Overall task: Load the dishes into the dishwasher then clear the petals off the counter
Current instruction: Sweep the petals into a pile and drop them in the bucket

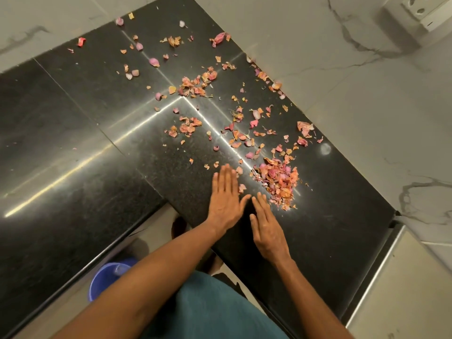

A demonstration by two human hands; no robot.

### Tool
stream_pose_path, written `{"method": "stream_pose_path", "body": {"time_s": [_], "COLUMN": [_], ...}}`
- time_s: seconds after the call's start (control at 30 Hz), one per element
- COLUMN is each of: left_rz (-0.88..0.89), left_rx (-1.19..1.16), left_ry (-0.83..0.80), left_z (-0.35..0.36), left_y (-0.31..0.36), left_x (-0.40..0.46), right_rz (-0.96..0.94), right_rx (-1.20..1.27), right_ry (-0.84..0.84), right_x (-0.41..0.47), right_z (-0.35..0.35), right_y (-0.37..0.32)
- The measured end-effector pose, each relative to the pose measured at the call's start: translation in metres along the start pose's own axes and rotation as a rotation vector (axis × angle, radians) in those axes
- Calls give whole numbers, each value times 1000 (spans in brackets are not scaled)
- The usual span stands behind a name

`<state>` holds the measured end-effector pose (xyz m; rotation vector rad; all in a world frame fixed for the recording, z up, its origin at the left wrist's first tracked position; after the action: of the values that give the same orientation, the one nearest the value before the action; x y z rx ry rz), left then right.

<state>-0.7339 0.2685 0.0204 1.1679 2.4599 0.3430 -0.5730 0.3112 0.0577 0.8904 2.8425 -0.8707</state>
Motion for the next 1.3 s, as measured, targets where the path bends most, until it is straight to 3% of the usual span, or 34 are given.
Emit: {"method": "stream_pose_path", "body": {"time_s": [0.1,0.17,0.3,0.43,0.53,0.7,0.8,0.93,1.17,1.3], "left_rz": [330,387,154,33,-68,-171,-306,-447,-326,-200], "left_rx": [71,76,-82,-90,-45,15,77,92,81,81], "left_ry": [-64,-19,78,167,238,192,176,177,146,88], "left_z": [6,-1,-34,-71,-94,-106,-100,-95,-92,-79], "left_y": [14,12,-38,-128,-189,-238,-238,-217,-158,-117], "left_x": [4,7,19,24,22,27,35,48,85,98], "right_rz": [58,44,-21,-182,-350,-405,-341,-91,247,259], "right_rx": [42,71,115,129,-93,-342,-360,-344,-279,-242], "right_ry": [71,130,184,104,-57,-179,-166,-147,-57,-3], "right_x": [11,27,74,123,151,177,178,175,156,144], "right_z": [-11,-14,2,43,79,97,86,58,21,8], "right_y": [0,-9,-44,-105,-143,-152,-139,-102,-41,-29]}}
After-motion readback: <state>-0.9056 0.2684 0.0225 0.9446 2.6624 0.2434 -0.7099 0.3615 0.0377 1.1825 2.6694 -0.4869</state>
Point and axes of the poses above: each hand's wrist, its own x-axis towards the middle knuckle, its own z-axis out of the palm, y = z × x, the point moved 3 cm from there along x, towards the middle knuckle, and after that the axes turned 10 degrees about -z, right-handed, at the moved point
